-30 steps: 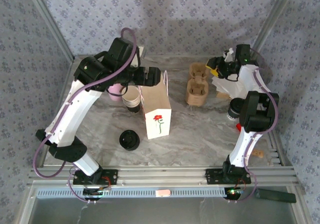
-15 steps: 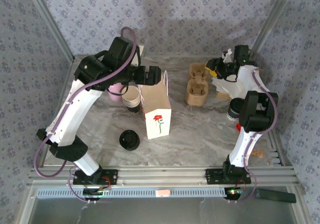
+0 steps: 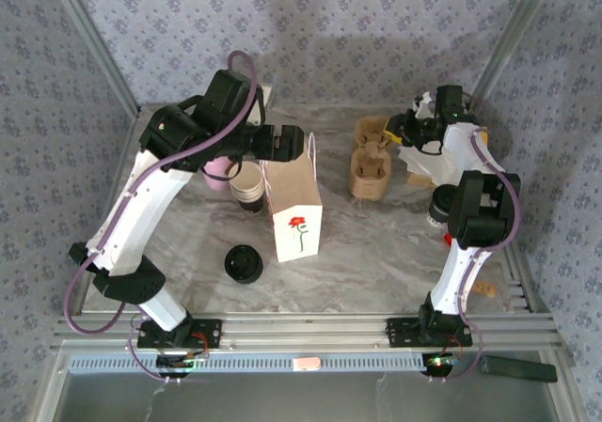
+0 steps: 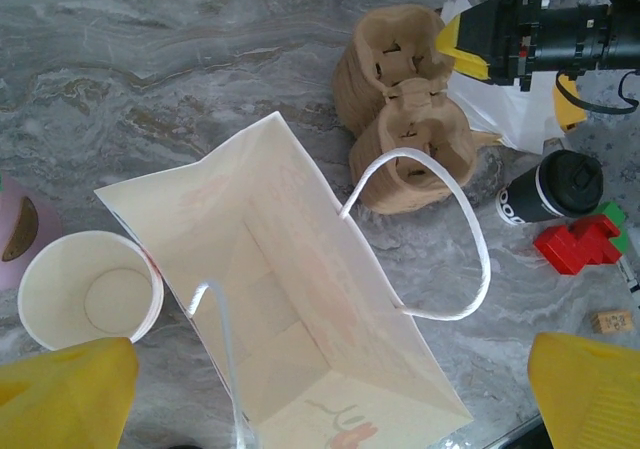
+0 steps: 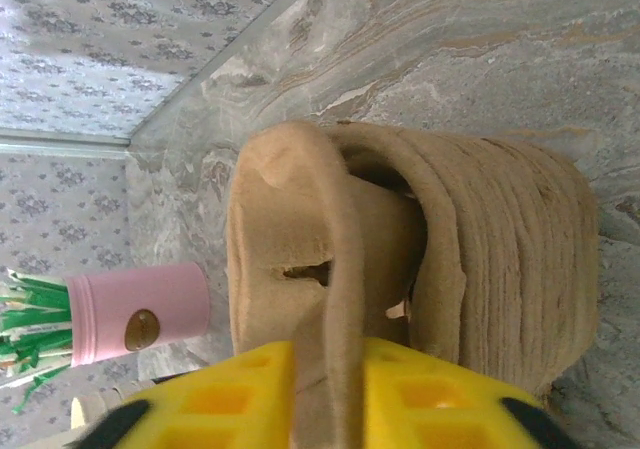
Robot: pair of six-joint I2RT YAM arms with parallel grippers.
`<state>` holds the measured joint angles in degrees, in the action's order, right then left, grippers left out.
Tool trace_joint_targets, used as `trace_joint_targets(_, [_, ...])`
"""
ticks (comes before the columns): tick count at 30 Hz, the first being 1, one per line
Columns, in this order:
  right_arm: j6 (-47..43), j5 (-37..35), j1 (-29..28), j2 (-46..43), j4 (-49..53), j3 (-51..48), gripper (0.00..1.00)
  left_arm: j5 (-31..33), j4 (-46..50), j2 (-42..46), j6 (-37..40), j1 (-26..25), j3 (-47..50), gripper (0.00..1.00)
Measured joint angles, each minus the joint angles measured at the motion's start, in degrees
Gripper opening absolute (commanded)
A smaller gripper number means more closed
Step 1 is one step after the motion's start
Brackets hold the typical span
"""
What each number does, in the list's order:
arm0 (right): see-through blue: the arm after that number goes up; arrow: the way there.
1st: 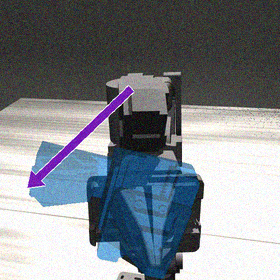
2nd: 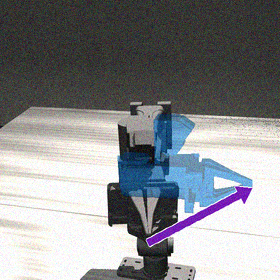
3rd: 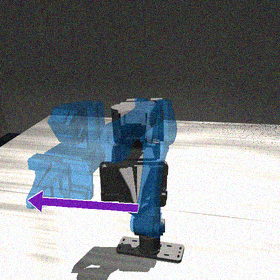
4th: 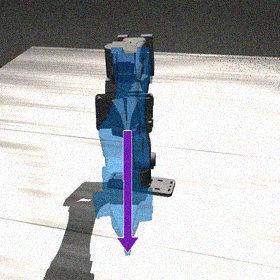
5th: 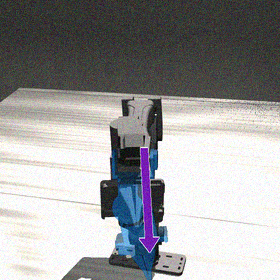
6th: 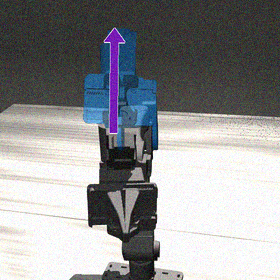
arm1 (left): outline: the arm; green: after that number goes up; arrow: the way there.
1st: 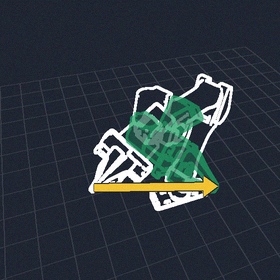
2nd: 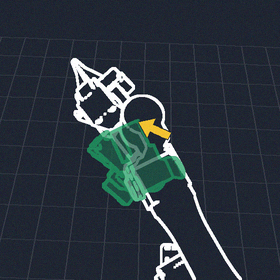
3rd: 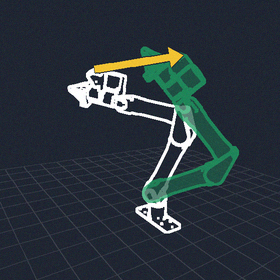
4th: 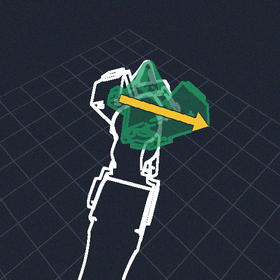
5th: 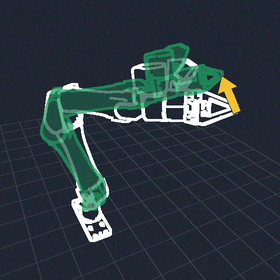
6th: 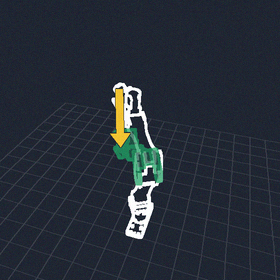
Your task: Pack the takeout coffee
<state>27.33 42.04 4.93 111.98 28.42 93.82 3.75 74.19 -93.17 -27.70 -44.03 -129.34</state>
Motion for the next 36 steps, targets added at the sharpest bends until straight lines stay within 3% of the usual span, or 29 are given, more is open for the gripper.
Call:
trace_joint_targets(5, [-0.5,0.0,0.0,0.0,0.1,0.0,0.00,-0.1,0.5,0.0,0.0,0.0,-0.4,1.00])
trace_joint_targets(13, [-0.4,-0.5,0.0,-2.2,1.8,0.0,0.00,-0.1,0.7,-0.1,0.0,-0.3,-2.3,1.00])
trace_joint_targets(26, [4.4,0.0,-0.9,-15.8,4.6,8.0,0.00,1.5,0.7,5.6,0.8,-0.3,-2.3,1.00])
trace_joint_targets(31, [5.3,3.1,-2.2,-21.1,7.6,9.8,0.00,0.9,0.7,9.7,1.7,-0.3,-2.2,0.94])
trace_joint_targets(36, [5.9,6.8,-4.9,-27.7,11.0,9.9,0.00,-3.6,0.7,10.9,2.1,-0.2,-2.2,0.88])
